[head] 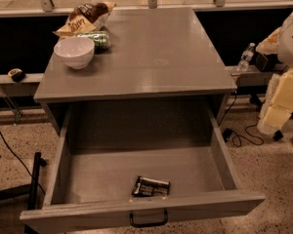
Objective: Pick rxbar chocolate from top drawer and place on counter
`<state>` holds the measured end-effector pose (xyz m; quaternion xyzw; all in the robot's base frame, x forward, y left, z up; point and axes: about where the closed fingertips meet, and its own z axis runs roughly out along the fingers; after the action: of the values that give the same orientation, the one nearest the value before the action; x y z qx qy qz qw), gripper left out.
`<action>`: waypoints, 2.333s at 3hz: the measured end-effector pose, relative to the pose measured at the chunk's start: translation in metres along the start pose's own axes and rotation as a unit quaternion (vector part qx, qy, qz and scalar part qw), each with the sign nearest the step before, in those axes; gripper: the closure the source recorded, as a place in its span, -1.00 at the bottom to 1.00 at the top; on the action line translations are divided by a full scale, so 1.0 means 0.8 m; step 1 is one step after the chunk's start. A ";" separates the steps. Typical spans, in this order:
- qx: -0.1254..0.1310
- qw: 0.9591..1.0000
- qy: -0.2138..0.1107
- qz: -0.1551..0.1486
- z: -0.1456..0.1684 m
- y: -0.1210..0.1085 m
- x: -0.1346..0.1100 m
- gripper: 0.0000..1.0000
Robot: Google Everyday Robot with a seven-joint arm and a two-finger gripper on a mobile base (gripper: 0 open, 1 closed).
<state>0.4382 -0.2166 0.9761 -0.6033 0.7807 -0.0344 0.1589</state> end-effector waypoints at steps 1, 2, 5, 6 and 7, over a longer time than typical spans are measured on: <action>0.003 1.000 -0.001 0.000 0.004 -0.002 -0.002 -1.00; -0.010 1.000 0.002 -0.001 0.044 0.012 0.000 -1.00; -0.069 0.994 -0.059 -0.066 0.178 0.067 -0.038 -1.00; -0.082 0.988 -0.071 -0.114 0.224 0.089 -0.104 -0.88; -0.088 0.985 -0.062 -0.133 0.314 0.120 -0.145 -0.50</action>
Offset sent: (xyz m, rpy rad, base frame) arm -0.0076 0.0543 -0.2849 -0.0072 0.2405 0.0524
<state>0.4475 -0.0456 0.7389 -0.7141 0.6825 0.0506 0.1473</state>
